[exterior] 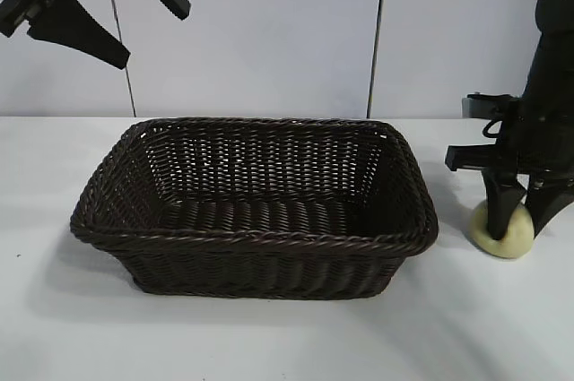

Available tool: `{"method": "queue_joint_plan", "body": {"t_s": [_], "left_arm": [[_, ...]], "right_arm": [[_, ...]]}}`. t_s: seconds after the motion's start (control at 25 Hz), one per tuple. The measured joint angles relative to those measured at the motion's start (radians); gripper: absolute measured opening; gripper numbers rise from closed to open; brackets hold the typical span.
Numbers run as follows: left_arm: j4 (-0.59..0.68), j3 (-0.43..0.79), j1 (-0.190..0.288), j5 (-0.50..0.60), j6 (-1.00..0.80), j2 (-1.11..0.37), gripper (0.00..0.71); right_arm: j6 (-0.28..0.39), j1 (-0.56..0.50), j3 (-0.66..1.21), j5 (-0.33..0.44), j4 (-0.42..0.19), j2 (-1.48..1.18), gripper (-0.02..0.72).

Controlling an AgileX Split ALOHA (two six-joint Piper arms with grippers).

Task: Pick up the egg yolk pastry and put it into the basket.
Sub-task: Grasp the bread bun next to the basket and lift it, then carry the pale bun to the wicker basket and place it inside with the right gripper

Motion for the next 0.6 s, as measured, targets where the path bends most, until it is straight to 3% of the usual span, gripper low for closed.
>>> {"method": "queue_joint_plan", "body": {"t_s": [0.32,0.6], "left_arm": [[0.000,0.000,0.000,0.001,0.000,0.000,0.524],[0.000,0.000,0.000,0.001,0.000,0.000,0.524]], "right_arm": [[0.001,0.000,-0.122,0.114,0.010,-0.152,0.222],[-0.020,0.000,-0.145,0.154,0.081,-0.250,0.222]]}}
